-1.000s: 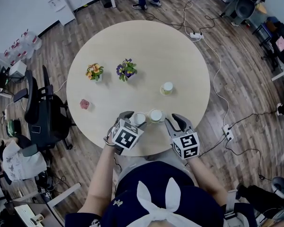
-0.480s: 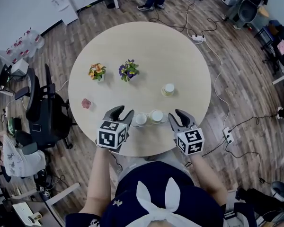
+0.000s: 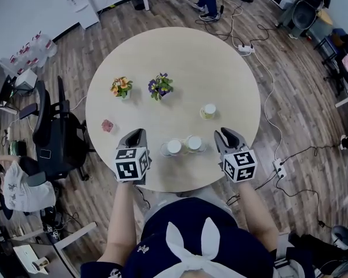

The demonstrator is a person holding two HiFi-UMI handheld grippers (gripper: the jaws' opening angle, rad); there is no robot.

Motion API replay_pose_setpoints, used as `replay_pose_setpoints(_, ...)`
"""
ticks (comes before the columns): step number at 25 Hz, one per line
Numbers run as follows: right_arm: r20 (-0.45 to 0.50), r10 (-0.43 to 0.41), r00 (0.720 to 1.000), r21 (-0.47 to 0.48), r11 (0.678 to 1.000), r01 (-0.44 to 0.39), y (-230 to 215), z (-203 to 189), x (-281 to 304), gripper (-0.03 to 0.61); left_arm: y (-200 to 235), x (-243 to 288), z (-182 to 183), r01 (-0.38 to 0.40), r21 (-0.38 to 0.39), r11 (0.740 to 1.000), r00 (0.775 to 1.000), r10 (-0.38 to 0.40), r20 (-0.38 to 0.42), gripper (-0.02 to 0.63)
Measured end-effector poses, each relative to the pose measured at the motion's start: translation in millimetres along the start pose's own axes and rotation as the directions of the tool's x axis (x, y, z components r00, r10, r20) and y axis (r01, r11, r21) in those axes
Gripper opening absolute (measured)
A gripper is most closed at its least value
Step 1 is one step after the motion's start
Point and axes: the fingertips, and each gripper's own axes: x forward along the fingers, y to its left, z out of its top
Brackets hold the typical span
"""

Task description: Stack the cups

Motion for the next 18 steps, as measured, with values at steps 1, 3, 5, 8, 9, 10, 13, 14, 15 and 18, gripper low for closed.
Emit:
replay_pose_setpoints(1,0.003,-0.002,1.0,-0.004,1.0,0.002,-2.2,2.2,1.4,0.086,0.9,-0.8,-0.9,-0.001,0.007,1.0,1.0,0.001,0.001,0.028)
replay_pose_setpoints(3,0.007,-0.004,1.0,-0.014,1.0,0.004,-6.2,6.3,4.3,0.061,1.3,-3.0,-2.6,0.012,0.0,1.0,1.0,-0.012,0.002,0.026)
replay_pose_setpoints(5,0.005,-0.001,1.0,-0.022,1.0,0.001,-9.6,9.6,8.1,0.073,0.2,-6.1,-3.2,0.046,-0.031,0.998,0.999,-0.046,0.011,0.023)
replay_pose_setpoints(8,-0.003,0.008,1.0,-0.023,1.0,-0.008,-14.2,14.5,16.0,0.129,0.5,-10.5,-2.6,0.098,-0.106,0.99,0.995,-0.095,0.031,0.021)
replay_pose_setpoints(9,-0.005,0.01,1.0,-0.024,1.0,-0.01,-15.9,16.0,19.1,0.135,1.9,-11.5,-2.9,0.103,-0.126,0.987,0.994,-0.099,0.036,0.021)
replay_pose_setpoints(10,-0.009,0.012,1.0,-0.026,1.0,-0.012,-17.5,16.9,22.6,0.148,3.9,-12.4,-3.7,0.103,-0.137,0.985,0.994,-0.098,0.039,0.021)
replay_pose_setpoints(13,-0.036,0.024,0.999,-0.031,0.999,-0.025,-21.3,16.8,35.8,0.22,9.4,-15.0,-7.9,0.089,-0.144,0.986,0.996,-0.084,0.039,0.021)
replay_pose_setpoints(14,-0.047,0.028,0.999,-0.035,0.999,-0.03,-22.3,16.4,40.6,0.234,10.5,-16.1,-9.2,0.087,-0.145,0.986,0.996,-0.083,0.039,0.021)
replay_pose_setpoints(15,-0.057,0.032,0.998,-0.039,0.999,-0.034,-23.5,16.0,45.3,0.247,11.3,-17.2,-10.4,0.087,-0.149,0.985,0.996,-0.082,0.039,0.021)
replay_pose_setpoints(18,-0.088,0.036,0.995,-0.052,0.998,-0.041,-28.4,13.3,59.8,0.288,12.9,-19.1,-13.6,0.083,-0.165,0.983,0.996,-0.078,0.038,0.021)
